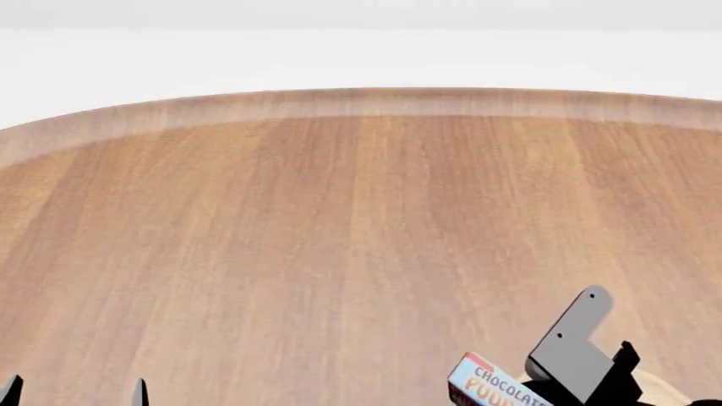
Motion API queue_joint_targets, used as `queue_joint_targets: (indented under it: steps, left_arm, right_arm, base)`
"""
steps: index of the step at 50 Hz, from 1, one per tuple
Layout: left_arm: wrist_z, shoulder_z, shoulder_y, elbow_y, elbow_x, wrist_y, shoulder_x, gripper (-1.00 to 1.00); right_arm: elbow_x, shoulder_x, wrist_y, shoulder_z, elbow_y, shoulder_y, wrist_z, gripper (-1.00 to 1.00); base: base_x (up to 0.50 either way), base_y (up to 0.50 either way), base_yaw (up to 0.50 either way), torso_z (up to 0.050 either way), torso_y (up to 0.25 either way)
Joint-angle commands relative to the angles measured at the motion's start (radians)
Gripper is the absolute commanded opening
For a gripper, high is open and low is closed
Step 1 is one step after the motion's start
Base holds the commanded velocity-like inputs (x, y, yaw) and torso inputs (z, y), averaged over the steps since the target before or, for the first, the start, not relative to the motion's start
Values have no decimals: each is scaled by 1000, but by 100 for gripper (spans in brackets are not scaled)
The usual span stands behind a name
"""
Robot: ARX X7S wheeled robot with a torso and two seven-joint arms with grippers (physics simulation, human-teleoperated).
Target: Put the chocolate pudding to the left of the plate.
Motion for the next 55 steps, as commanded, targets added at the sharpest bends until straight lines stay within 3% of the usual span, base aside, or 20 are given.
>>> queue_joint_targets:
  steps: [1, 38, 55]
  left_arm:
    - [-3, 2, 0, 0, -1, 2, -3, 100]
    - [-13, 6, -2, 6, -10, 3, -13, 100]
    - [-16, 11, -4, 2, -11, 7, -15, 100]
  right_arm:
    - [-26, -46, -58, -28, 80, 33, -18, -100]
    - [-31, -152, -214, -82, 234, 15, -43, -100]
    - [-30, -153, -226, -97, 199, -30, -41, -100]
  base:
    - [0, 0, 0, 0, 0]
    - [0, 0, 0, 0, 0]
    - [0, 0, 0, 0, 0]
